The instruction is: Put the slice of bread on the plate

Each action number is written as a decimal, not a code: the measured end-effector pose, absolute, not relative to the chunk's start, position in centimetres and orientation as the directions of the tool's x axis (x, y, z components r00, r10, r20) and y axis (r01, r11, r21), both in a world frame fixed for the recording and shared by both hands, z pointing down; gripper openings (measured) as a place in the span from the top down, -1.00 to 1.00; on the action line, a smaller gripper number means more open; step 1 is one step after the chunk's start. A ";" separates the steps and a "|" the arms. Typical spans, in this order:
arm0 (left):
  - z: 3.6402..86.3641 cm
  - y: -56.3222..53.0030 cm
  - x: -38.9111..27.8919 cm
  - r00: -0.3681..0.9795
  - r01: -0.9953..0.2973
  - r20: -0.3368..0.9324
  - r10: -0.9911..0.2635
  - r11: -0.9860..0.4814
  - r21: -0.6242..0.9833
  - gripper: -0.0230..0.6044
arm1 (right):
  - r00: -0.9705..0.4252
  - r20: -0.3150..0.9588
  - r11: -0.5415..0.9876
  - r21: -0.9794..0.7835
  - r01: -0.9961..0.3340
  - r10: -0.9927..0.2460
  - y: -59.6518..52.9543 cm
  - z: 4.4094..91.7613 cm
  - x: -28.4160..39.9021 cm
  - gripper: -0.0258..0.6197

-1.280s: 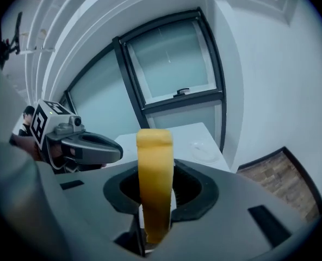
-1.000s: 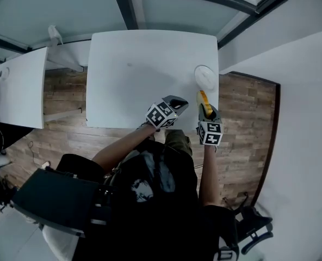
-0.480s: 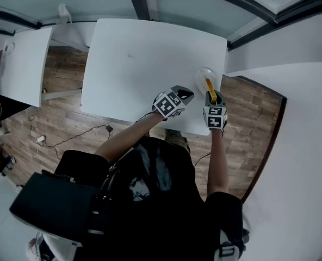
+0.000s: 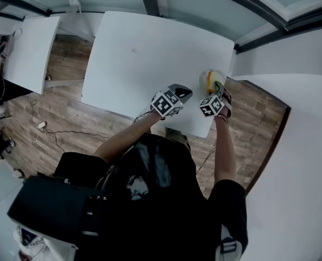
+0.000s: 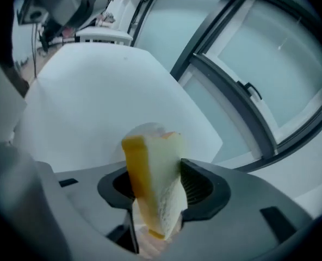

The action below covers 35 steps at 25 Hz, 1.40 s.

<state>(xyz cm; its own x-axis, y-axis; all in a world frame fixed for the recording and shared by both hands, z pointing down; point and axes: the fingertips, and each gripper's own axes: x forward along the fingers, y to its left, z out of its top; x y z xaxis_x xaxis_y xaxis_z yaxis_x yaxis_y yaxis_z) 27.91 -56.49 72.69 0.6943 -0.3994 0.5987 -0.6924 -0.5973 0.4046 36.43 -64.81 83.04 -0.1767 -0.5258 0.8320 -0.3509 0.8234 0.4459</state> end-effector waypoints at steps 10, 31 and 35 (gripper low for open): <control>71.9 -55.2 27.0 0.705 -0.689 0.583 -0.404 -0.584 0.428 0.91 | -0.423 0.874 0.885 0.019 -0.465 -0.241 -59.7 81.9 33.5 -0.28; 65.2 -51.6 29.2 0.812 -0.541 0.435 -0.390 -0.783 0.308 0.91 | -0.202 0.473 0.222 -0.014 -0.975 -0.858 -51.1 62.9 39.4 0.88; 64.5 -51.9 29.1 0.810 -0.546 0.418 -0.412 -0.790 0.279 0.91 | -0.191 0.471 0.209 -0.014 -0.978 -0.861 -50.4 62.9 39.4 0.88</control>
<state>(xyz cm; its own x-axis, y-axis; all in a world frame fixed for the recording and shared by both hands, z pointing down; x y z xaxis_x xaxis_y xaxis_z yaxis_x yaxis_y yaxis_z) 29.11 -51.86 64.53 0.8100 -0.4118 0.4175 -0.5457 -0.7900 0.2795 39.39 -50.42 62.92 -0.1909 -0.8613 0.4709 -0.9778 0.2090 -0.0141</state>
